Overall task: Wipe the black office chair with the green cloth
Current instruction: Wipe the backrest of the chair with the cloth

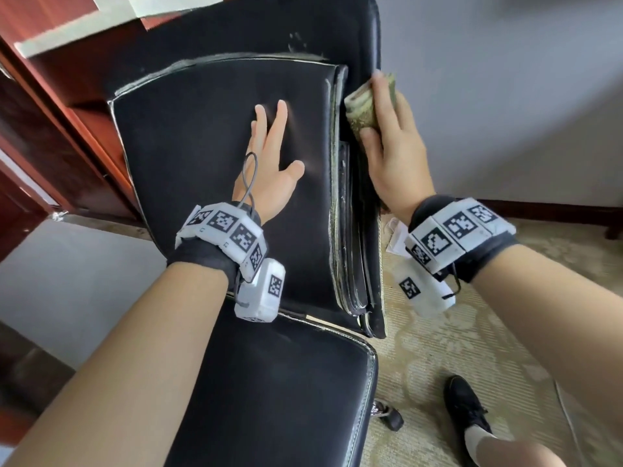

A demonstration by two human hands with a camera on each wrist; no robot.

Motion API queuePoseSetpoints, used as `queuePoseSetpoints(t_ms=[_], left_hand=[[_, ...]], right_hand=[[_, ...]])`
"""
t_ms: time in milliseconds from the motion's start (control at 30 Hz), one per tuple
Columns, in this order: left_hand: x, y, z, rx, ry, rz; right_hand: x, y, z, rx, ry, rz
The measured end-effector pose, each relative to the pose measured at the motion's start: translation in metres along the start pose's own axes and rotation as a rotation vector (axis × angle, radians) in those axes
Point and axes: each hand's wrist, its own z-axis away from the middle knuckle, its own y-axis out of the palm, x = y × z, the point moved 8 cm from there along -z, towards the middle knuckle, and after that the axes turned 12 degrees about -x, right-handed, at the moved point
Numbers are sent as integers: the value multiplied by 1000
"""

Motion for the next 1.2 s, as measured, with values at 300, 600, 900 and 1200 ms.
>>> queuePoseSetpoints(t_ms=[300, 600, 900, 1200], left_hand=[[2, -3, 0, -1, 6, -25], [2, 3, 16, -24, 23, 40], [22, 21, 72, -62, 57, 85], [27, 31, 74, -25, 34, 65]], right_hand=[[14, -7, -46, -95, -38, -76], [-53, 13, 92, 101, 39, 9], [-49, -13, 67, -180, 280, -240], [-52, -5, 70, -222, 260, -120]])
